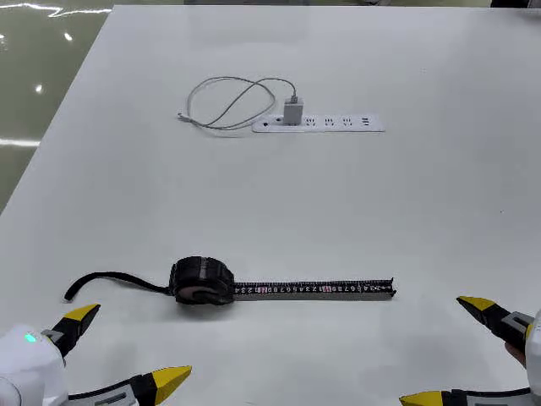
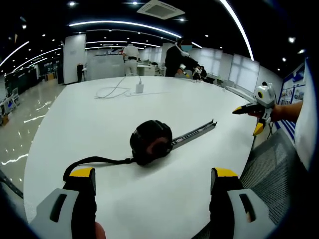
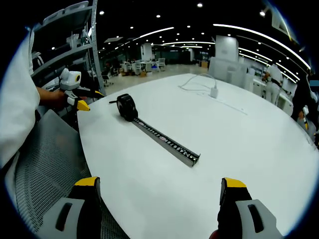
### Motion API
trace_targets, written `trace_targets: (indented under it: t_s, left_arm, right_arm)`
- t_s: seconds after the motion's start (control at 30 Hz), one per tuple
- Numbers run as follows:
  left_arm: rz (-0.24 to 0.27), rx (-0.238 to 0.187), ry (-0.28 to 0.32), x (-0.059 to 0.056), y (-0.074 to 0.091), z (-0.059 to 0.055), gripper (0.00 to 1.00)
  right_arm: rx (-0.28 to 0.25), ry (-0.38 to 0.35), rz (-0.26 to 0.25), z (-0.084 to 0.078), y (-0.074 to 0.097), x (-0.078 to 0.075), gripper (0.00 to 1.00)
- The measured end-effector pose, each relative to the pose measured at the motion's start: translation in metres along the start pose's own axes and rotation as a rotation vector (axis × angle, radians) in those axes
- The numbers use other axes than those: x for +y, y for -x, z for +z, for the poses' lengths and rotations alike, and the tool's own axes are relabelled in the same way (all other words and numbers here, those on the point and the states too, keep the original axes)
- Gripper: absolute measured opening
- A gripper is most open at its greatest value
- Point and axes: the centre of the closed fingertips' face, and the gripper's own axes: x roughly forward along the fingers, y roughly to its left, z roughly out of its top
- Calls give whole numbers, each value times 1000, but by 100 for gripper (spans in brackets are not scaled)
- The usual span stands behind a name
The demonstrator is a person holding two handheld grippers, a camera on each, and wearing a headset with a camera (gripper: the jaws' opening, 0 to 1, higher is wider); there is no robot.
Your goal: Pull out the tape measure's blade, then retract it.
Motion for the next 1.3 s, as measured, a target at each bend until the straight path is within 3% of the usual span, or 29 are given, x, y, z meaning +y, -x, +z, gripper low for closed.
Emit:
trace_targets:
  t_s: [0.8, 1.03, 1.3]
  left_arm:
    - [-23, 3, 49, -16, -44, 14, 92]
    - [-31, 0, 82, -18, -52, 16, 91]
    - [-34, 2, 80, -22, -58, 18, 90]
  right_arm:
    - [-6, -21, 4, -2, -3, -2, 99]
    - [-5, -20, 2, -2, -3, -2, 99]
    - [0, -24, -5, -4, -1, -6, 99]
